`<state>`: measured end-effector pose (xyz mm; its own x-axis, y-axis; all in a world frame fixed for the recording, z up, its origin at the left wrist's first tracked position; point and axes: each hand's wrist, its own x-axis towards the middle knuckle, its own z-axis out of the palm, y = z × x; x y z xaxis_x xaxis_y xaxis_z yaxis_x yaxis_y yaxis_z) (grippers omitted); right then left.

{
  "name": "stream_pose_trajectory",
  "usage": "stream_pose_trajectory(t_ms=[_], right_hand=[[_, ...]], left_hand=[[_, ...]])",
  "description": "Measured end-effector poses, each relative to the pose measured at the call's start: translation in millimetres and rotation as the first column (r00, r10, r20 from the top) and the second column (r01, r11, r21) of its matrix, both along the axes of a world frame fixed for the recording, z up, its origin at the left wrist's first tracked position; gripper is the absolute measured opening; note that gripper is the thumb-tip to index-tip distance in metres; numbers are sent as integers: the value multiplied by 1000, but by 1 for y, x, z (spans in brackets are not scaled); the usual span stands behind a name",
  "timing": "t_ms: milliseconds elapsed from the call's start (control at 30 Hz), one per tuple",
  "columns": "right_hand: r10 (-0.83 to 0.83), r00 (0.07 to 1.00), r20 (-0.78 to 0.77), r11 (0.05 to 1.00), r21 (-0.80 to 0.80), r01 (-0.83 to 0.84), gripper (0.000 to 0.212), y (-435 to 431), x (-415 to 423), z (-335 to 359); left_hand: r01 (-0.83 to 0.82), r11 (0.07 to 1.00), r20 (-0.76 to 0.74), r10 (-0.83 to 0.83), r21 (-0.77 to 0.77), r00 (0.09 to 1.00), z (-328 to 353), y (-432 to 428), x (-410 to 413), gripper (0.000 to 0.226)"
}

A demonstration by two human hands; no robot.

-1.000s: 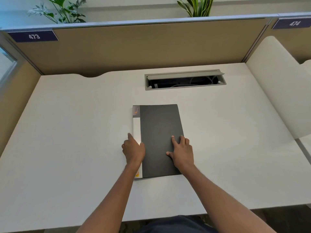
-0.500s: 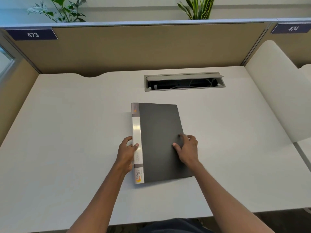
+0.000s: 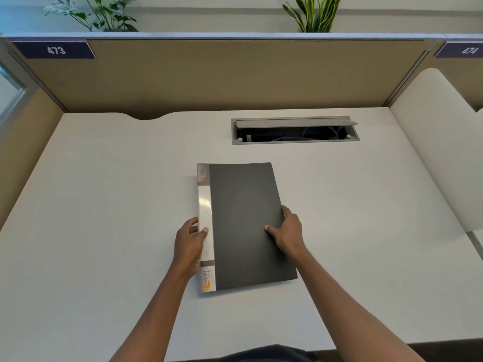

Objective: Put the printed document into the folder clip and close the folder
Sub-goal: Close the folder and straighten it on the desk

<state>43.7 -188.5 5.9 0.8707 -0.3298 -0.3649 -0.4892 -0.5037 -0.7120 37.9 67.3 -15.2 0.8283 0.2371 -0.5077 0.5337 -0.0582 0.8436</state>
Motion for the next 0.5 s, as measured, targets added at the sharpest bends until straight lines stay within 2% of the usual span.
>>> stream_pose_trajectory(t_ms=[233,500], right_hand=[[90,996,-1,996,15,-90,57,75,53,8],[75,997,3,997,14,-75,60,125,142,14]], left_hand=[[-15,968,16,11,249,1000,12,60,48,31],[26,940,-10,-24,339,1000,19,108,149,25]])
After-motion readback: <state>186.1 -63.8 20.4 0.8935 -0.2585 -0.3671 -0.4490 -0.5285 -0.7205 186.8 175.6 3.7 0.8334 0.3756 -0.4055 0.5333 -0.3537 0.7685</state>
